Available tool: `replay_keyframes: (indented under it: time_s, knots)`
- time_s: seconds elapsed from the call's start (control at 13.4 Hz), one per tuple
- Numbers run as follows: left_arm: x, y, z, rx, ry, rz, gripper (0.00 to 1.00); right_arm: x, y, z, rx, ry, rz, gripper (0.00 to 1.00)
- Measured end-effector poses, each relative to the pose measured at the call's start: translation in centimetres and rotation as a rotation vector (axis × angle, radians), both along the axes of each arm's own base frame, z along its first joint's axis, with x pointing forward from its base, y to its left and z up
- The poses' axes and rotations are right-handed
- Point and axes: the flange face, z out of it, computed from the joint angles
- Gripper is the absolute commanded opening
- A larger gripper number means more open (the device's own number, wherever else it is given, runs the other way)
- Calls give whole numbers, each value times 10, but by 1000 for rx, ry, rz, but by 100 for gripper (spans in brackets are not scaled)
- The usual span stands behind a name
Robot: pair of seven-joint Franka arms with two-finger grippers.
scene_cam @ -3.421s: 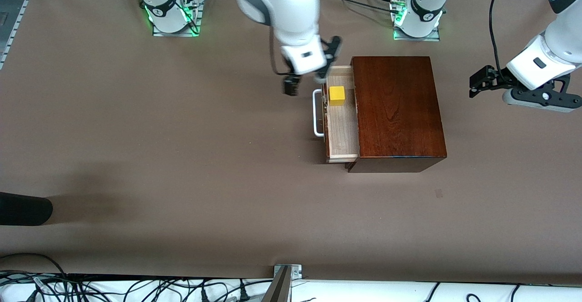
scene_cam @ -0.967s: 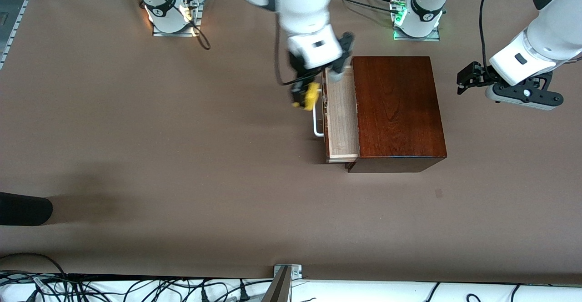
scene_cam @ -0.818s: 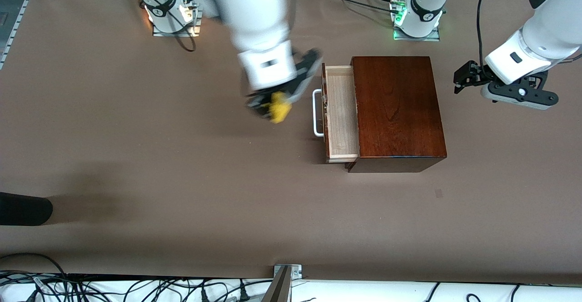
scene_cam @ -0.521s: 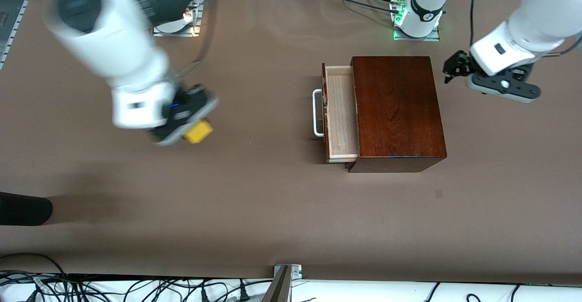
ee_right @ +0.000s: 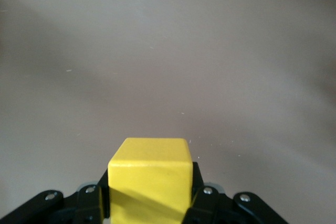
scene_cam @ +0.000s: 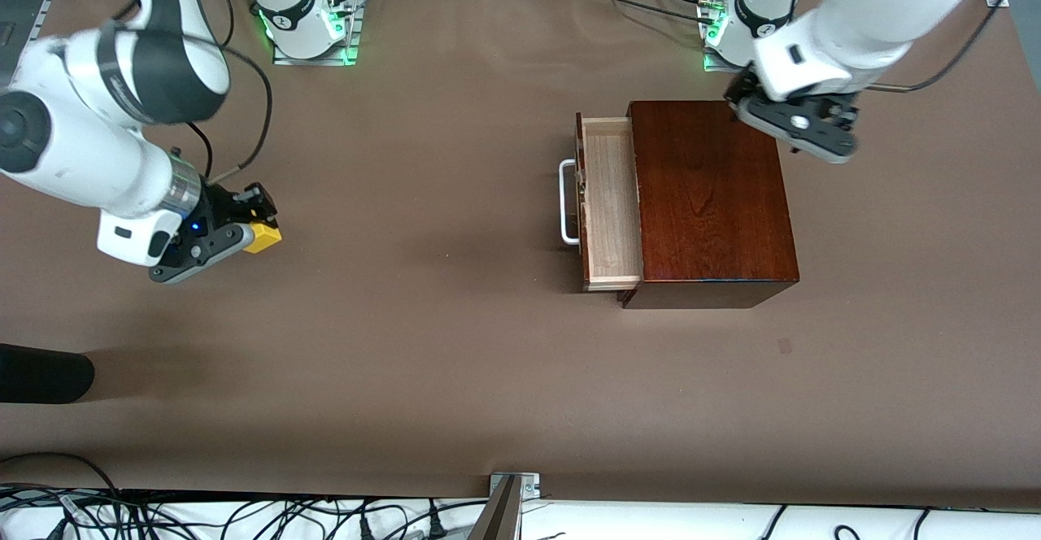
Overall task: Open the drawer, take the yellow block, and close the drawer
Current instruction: 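Carry the block away with the right gripper while the left gripper reaches the drawer, then push the drawer shut with the left gripper while the right gripper lowers the block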
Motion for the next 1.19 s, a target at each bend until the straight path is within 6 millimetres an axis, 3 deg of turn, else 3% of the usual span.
replay_keyframes:
  time_s: [0.22, 0.45, 0.6, 0.82, 1.04, 1.19]
  knots:
    - [-12, -61, -40, -10, 89, -231, 100, -22, -11, -75, -12, -33, -122, 0]
    - [-27, -145, -87, -15, 162, -383, 100, -51, -18, -135, -18, -86, -170, 0]
    - [-26, -188, -114, -28, 196, -445, 100, -66, -22, -160, -24, -95, -184, 0]
    - [-8, -227, -160, -77, 194, -498, 100, -74, -25, -186, -35, -83, -245, 0]
    - [-15, -285, -202, -155, 112, -576, 100, -79, -30, -213, -43, -95, -285, 0]
    - [-19, -305, -226, -180, 74, -685, 100, -79, -36, -228, -47, -104, -306, 0]
